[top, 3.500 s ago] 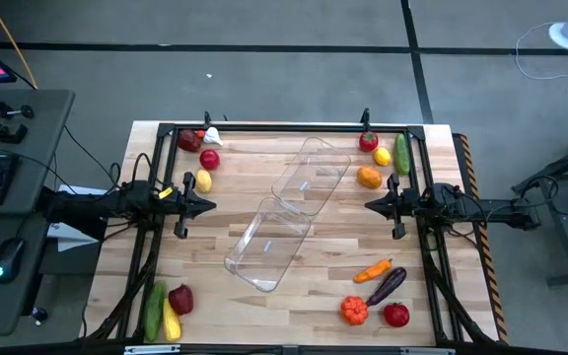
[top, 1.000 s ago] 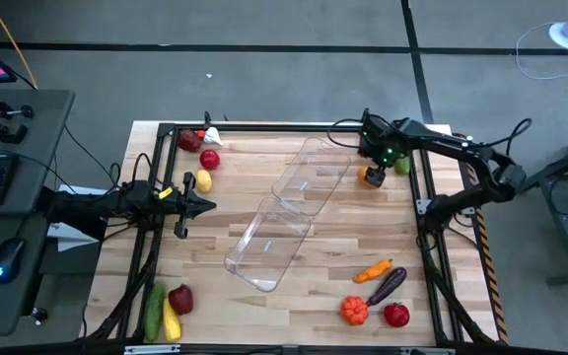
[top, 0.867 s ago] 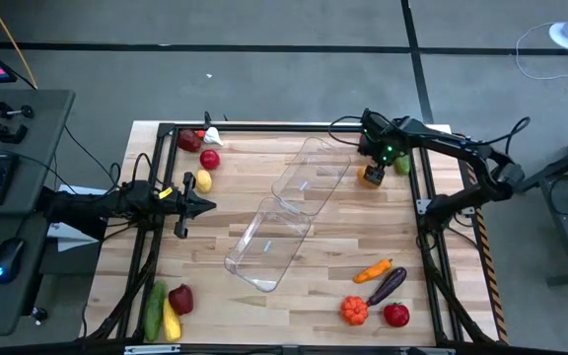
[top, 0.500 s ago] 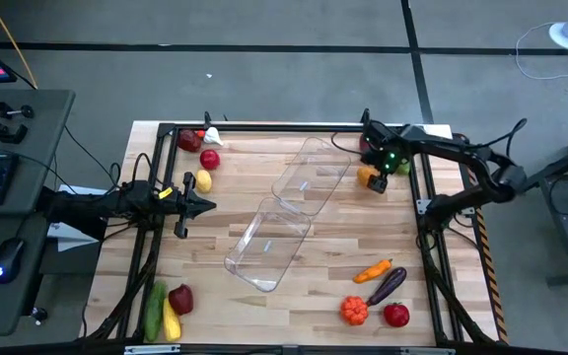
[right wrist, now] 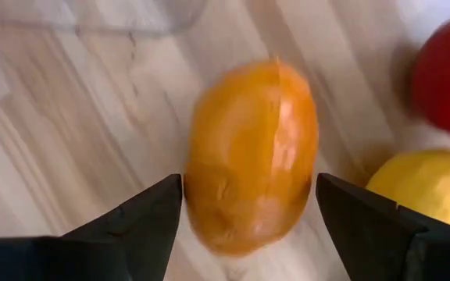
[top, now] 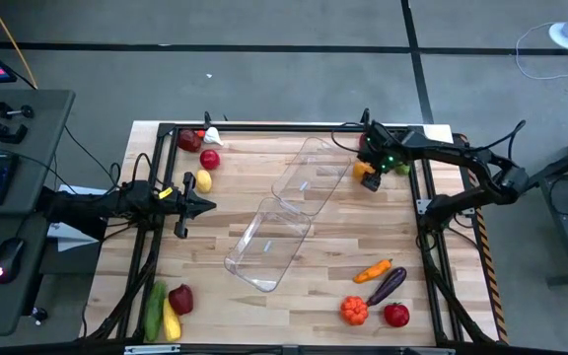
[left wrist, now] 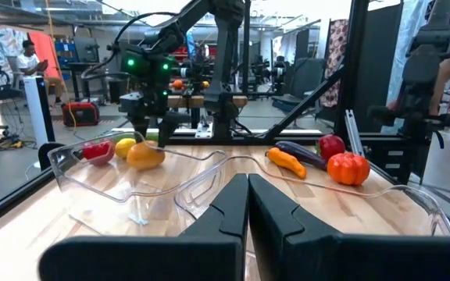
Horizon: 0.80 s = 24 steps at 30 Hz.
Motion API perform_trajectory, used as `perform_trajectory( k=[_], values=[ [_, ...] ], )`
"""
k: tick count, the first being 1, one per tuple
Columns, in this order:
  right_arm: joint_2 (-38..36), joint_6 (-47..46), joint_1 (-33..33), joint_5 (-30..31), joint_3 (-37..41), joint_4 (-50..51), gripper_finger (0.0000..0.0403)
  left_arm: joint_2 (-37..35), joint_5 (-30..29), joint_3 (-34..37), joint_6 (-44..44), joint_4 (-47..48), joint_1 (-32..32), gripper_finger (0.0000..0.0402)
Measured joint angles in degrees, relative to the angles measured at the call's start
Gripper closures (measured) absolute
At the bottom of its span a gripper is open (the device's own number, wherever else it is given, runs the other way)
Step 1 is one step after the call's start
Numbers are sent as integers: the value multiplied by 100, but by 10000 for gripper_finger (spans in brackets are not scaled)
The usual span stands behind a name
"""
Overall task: Sort produce into baskets
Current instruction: Put the brown potato into the top transparent bin
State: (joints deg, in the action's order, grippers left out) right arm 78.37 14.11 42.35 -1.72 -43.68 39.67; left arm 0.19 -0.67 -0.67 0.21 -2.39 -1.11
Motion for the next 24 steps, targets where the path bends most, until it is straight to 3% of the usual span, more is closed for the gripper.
perform_trajectory(
  k=[11,17,24],
  values=[
    [522,73,0,-82,-30,-424,114,1,0,0,0,0,-1,401],
    [807,-405,-1,-84,-13,-506,116,1,0,0,0,0,-1,401],
    [368,-478,-2,302,4,-106,165,1,0,0,0,0,0,401]
  ],
)
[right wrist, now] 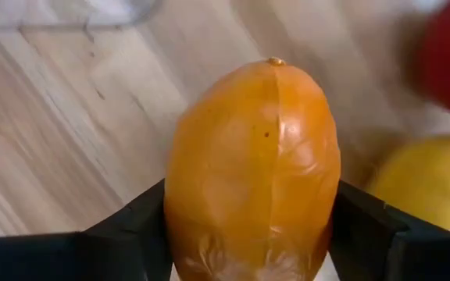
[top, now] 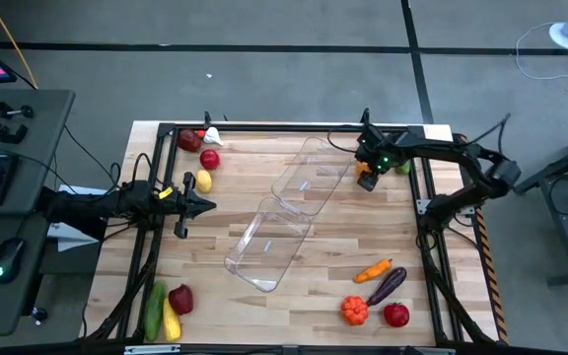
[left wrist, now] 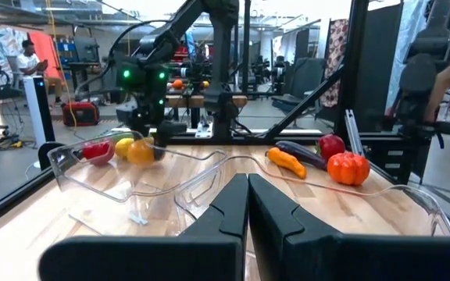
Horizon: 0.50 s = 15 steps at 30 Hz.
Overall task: Sort produce into baskets
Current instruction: Put the brown potato into the top transparent bin
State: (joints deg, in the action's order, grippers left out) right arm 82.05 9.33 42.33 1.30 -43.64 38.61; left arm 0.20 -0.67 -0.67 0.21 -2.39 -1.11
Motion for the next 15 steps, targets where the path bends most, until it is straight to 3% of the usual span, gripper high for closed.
perform_trajectory(
  k=[5,9,15],
  values=[
    [-899,8,4,479,-240,583,165,0,-1,0,0,0,1,401],
    [-1679,-490,2,525,-639,468,165,0,0,-2,0,1,0,401],
    [-2319,-2185,-139,-776,-769,-1109,165,-1,-2,0,0,0,-1,401]
  ],
)
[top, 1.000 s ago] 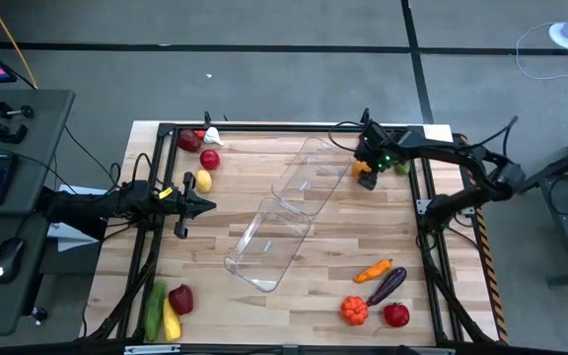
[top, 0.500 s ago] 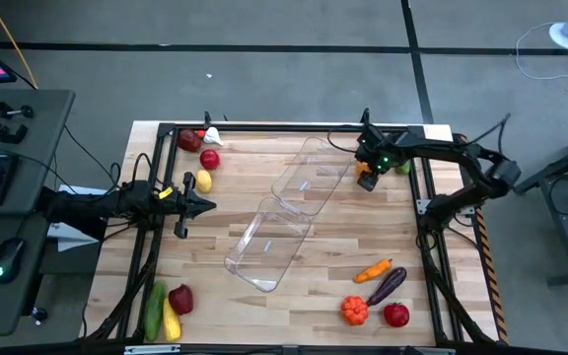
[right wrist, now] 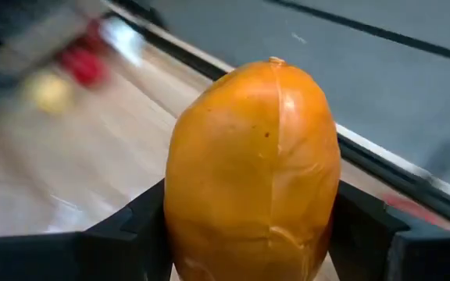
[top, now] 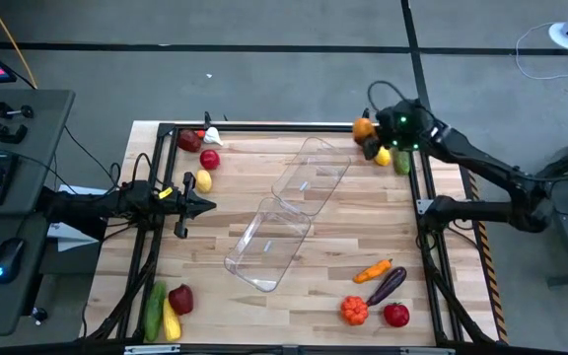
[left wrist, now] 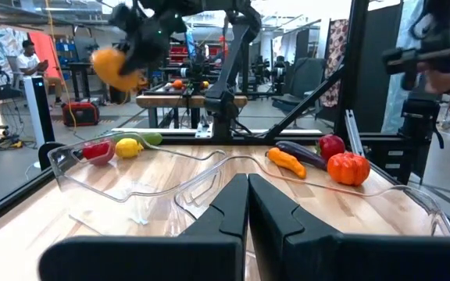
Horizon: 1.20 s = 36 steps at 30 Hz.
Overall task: Sort produce into baskets
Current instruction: Put the brown potato into the top transparent bin
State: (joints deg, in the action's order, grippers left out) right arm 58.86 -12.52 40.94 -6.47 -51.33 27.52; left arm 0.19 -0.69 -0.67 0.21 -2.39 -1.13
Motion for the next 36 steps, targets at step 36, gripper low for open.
perform_trajectory(
  k=[36],
  values=[
    [1765,-1410,-1997,-108,6,-2224,126,1,2,0,0,0,1,401]
  ],
)
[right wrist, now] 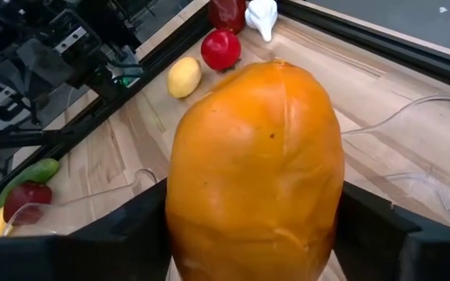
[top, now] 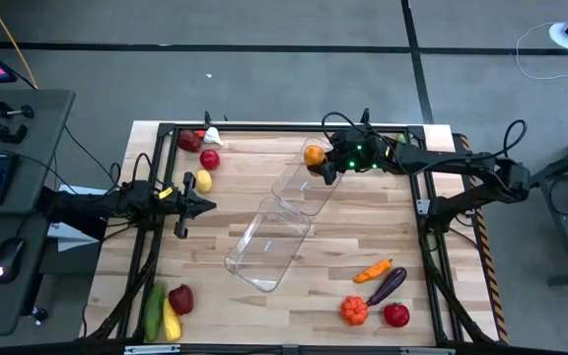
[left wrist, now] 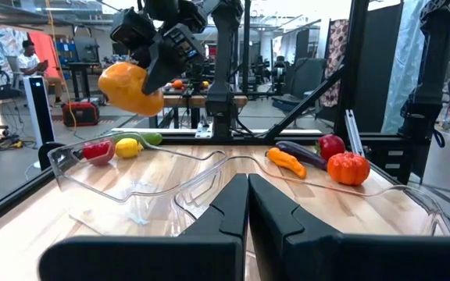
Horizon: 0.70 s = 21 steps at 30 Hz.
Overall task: Sort produce into baskets
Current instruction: Put the brown potato into the top transparent bin, then put the orange chili pepper into the top transparent bin
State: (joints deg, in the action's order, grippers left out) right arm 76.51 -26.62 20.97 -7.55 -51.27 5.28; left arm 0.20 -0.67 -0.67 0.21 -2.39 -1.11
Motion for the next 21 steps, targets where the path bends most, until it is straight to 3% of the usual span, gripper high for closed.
perform_trajectory(
  k=[8,15,21],
  values=[
    [0,252,0,-265,1,0,11,-1,0,0,-1,2,0,401],
    [-40,23,94,-1083,-454,368,33,-1,-2,0,0,0,-1,401],
    [-239,3,92,-1422,-1390,2140,34,1,-2,0,-1,0,0,401]
  ],
)
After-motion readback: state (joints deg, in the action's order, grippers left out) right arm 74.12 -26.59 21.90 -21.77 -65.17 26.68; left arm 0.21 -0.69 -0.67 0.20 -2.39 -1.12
